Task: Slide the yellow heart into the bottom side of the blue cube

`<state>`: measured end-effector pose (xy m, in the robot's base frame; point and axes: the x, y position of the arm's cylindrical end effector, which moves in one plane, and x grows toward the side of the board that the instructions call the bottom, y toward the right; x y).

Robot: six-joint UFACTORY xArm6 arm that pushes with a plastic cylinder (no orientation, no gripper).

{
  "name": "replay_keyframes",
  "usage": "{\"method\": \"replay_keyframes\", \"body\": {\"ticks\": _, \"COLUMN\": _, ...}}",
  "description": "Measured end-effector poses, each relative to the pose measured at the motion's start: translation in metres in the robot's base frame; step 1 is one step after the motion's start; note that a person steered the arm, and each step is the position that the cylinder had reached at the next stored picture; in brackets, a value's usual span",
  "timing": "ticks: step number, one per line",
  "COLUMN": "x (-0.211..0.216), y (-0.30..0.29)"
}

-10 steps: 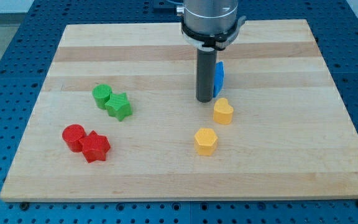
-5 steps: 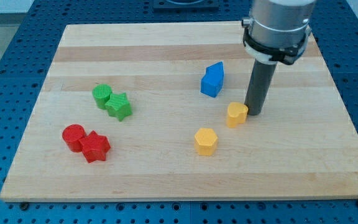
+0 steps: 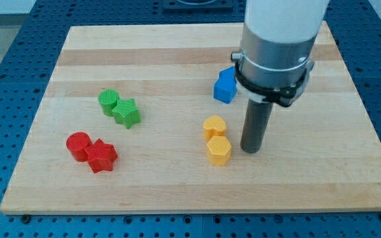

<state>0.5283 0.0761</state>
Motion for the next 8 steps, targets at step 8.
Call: {"method": "replay_keyframes", "body": {"ticks": 8, "x": -0.076, "y": -0.083}}
